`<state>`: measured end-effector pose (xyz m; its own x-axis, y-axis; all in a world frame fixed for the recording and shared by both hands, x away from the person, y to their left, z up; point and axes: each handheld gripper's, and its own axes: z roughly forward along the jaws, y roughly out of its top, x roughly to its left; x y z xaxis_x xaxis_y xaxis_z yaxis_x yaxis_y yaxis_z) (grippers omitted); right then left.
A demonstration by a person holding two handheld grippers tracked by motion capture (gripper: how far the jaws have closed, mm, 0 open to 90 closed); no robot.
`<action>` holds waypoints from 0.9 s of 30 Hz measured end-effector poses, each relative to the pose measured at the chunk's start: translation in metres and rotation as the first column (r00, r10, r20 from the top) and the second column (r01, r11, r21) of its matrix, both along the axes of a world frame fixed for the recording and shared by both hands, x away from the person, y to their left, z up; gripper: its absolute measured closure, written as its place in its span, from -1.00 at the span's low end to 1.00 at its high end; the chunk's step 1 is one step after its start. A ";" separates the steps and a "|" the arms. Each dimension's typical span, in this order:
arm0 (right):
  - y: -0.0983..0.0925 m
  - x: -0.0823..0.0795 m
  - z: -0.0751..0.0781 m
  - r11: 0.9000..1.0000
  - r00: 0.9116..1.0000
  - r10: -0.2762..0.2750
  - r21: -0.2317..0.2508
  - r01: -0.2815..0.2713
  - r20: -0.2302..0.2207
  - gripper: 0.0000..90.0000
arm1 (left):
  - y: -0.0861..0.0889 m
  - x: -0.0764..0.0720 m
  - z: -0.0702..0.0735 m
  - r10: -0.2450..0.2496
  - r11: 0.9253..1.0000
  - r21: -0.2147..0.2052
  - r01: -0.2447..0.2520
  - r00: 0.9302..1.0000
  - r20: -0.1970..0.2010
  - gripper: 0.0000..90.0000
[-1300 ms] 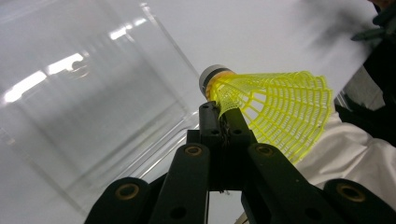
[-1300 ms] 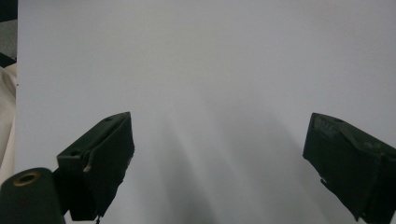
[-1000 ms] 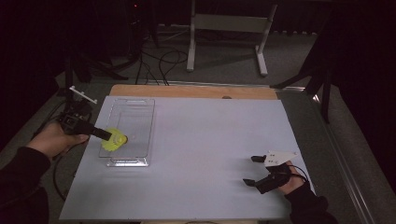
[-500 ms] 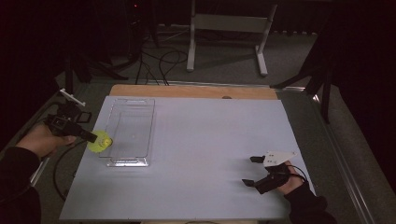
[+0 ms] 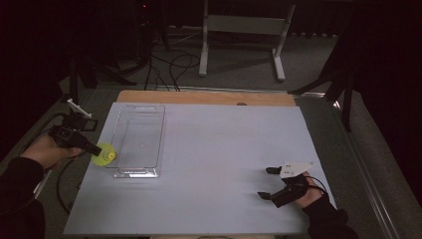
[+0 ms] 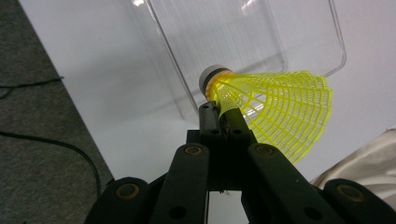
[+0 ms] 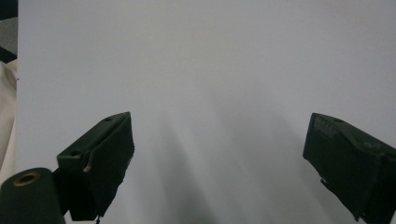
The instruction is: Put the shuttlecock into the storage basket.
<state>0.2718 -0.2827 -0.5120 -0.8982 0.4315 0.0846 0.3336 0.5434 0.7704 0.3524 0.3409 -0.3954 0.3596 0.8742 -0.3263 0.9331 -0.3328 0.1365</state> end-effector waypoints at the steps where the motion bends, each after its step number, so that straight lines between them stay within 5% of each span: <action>1: 0.000 0.000 0.000 1.000 1.000 0.000 -0.001 0.000 0.001 -0.80 | 0.000 0.001 -0.002 0.001 1.000 0.008 -0.001 1.000 -0.003 1.00; 21: 0.000 0.000 -0.002 1.000 1.000 0.003 -0.011 -0.004 -0.010 -0.80 | -0.012 0.008 -0.031 -0.023 0.999 0.042 0.025 0.998 -0.051 1.00; 27: 0.000 0.000 -0.003 1.000 1.000 0.005 -0.012 -0.005 -0.013 -0.80 | -0.014 0.011 -0.032 -0.017 0.998 0.058 0.019 0.999 -0.032 0.98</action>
<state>0.2718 -0.2826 -0.5147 -0.8990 0.4283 0.0913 0.3411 0.5540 0.7595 0.3629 0.3268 -0.4274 0.3658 0.8854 -0.2867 0.9303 -0.3562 0.0872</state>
